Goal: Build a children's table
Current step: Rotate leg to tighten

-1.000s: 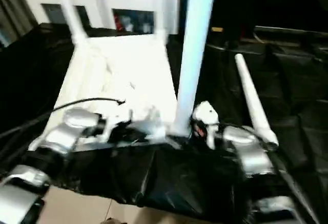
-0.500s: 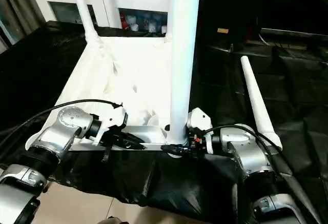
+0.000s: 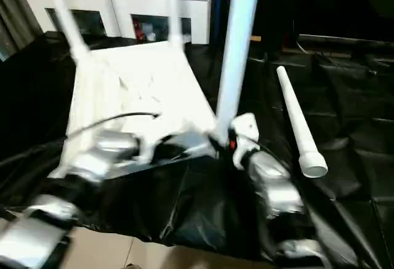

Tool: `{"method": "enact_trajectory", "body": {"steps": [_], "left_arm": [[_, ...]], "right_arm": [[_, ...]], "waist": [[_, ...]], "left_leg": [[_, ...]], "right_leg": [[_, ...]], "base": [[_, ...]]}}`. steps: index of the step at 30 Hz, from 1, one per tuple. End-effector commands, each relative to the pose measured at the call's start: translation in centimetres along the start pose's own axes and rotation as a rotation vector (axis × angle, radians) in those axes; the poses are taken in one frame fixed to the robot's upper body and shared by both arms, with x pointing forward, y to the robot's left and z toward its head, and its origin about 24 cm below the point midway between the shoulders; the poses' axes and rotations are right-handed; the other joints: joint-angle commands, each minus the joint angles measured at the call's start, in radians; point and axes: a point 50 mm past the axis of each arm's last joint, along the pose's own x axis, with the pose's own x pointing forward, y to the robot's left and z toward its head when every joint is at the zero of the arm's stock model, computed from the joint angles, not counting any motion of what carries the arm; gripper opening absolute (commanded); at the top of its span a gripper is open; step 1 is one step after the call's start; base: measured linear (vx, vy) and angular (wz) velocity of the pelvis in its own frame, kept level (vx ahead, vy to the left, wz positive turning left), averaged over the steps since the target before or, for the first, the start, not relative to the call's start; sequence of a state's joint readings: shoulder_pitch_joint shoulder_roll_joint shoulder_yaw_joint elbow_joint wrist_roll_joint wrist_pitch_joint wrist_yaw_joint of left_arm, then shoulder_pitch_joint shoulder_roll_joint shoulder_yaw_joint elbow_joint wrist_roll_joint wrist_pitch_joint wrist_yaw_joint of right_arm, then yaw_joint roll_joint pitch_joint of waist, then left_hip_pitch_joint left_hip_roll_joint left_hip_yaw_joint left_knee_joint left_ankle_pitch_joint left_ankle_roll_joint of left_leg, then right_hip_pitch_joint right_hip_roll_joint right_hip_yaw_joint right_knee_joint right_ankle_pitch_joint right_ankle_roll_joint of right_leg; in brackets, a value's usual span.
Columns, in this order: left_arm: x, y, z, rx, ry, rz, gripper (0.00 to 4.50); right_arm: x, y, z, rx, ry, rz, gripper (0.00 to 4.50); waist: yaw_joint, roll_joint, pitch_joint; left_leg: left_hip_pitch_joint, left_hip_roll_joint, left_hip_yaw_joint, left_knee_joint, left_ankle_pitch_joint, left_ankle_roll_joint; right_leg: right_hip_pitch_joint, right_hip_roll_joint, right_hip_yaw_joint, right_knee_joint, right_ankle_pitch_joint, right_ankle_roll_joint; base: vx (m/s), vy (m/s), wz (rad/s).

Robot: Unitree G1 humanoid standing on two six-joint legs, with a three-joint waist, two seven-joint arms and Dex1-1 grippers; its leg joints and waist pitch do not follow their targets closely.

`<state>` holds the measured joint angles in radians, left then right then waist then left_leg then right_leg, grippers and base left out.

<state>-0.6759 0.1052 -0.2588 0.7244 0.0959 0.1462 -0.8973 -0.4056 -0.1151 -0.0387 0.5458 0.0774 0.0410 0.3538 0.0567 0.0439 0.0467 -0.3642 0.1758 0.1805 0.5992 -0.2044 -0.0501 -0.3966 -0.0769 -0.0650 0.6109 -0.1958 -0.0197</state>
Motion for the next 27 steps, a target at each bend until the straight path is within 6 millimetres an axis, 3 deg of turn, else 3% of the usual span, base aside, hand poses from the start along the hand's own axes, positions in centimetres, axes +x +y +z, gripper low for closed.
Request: {"method": "enact_trajectory", "body": {"steps": [1,3,6,8,10,20,21,22,27], "left_arm": [[1.2,-1.1,1.0,0.008,-0.065,-0.018,0.0],[1.2,-1.2,1.0,0.028,-0.067,-0.031,0.0],[0.4,-1.2,0.6,0.069,-0.068,-0.088,0.0],[-0.1,-1.0,0.4,0.068,-0.069,-0.104,0.0],[-0.5,-0.9,0.1,0.075,-0.062,-0.121,0.0],[-4.0,-0.3,-1.2,0.103,-0.029,-0.365,0.0],[-4.2,-0.3,-1.4,0.114,-0.016,-0.382,0.0],[-4.3,-0.2,-1.4,0.121,-0.009,-0.393,0.0],[-5.0,-0.4,-1.8,0.139,0.028,-0.476,0.0]], "right_arm": [[0.4,1.9,-1.3,0.038,0.036,0.04,3.45],[0.3,2.0,-1.2,0.025,0.023,0.068,3.45],[-0.3,1.6,-0.7,-0.04,0.006,0.165,3.85],[-0.6,1.3,-0.5,-0.078,-0.001,0.211,4.07],[-0.9,0.9,-0.2,-0.1,-0.007,0.24,4.17],[-3.7,-0.4,0.9,-0.222,0.079,0.75,4.17],[-3.9,-0.5,0.9,-0.238,0.098,0.791,4.17],[-4.0,-0.6,0.9,-0.245,0.108,0.815,4.02],[-4.0,-0.6,1.3,-0.276,0.144,0.918,3.71]], "waist": [[0.001,-0.011,-0.061],[0.002,-0.005,-0.06],[0.003,-0.008,-0.059],[0.003,-0.002,-0.059],[0.002,-0.005,-0.058],[0.017,-0.007,-0.063],[0.02,-0.007,-0.063],[0.024,-0.014,-0.063],[0.034,-0.013,-0.062]], "left_leg": [[0.001,0.048,-0.02,-0.072,-0.135,0.056],[0.0,0.047,-0.02,-0.072,-0.133,0.071],[-0.002,0.049,-0.019,-0.071,-0.137,0.09],[-0.001,0.049,-0.02,-0.071,-0.142,0.093],[-0.001,0.049,-0.019,-0.071,-0.145,0.094],[-0.002,0.058,-0.016,-0.063,-0.111,0.141],[-0.001,0.058,-0.016,-0.062,-0.109,0.142],[-0.002,0.058,-0.015,-0.062,-0.103,0.144],[0.0,0.059,-0.015,-0.063,-0.105,0.132]], "right_leg": [[0.051,-0.076,0.05,-0.083,-0.172,-0.214],[0.052,-0.076,0.047,-0.082,-0.161,-0.217],[0.055,-0.076,0.047,-0.082,-0.152,-0.22],[0.055,-0.077,0.046,-0.083,-0.164,-0.222],[0.054,-0.077,0.047,-0.084,-0.174,-0.225],[0.054,-0.074,0.044,-0.065,-0.065,-0.268],[0.054,-0.075,0.044,-0.065,-0.064,-0.27],[0.055,-0.077,0.044,-0.063,-0.068,-0.271],[0.051,-0.078,0.044,-0.065,-0.101,-0.268]], "base": [[0.0,0.0,0.0],[0.0,0.0,0.0],[0.0,0.0,0.0],[0.0,0.0,0.0],[0.0,0.0,0.0],[0.0,0.0,0.0],[0.0,0.0,0.0],[0.0,0.0,0.0],[0.0,0.0,0.0]]}}
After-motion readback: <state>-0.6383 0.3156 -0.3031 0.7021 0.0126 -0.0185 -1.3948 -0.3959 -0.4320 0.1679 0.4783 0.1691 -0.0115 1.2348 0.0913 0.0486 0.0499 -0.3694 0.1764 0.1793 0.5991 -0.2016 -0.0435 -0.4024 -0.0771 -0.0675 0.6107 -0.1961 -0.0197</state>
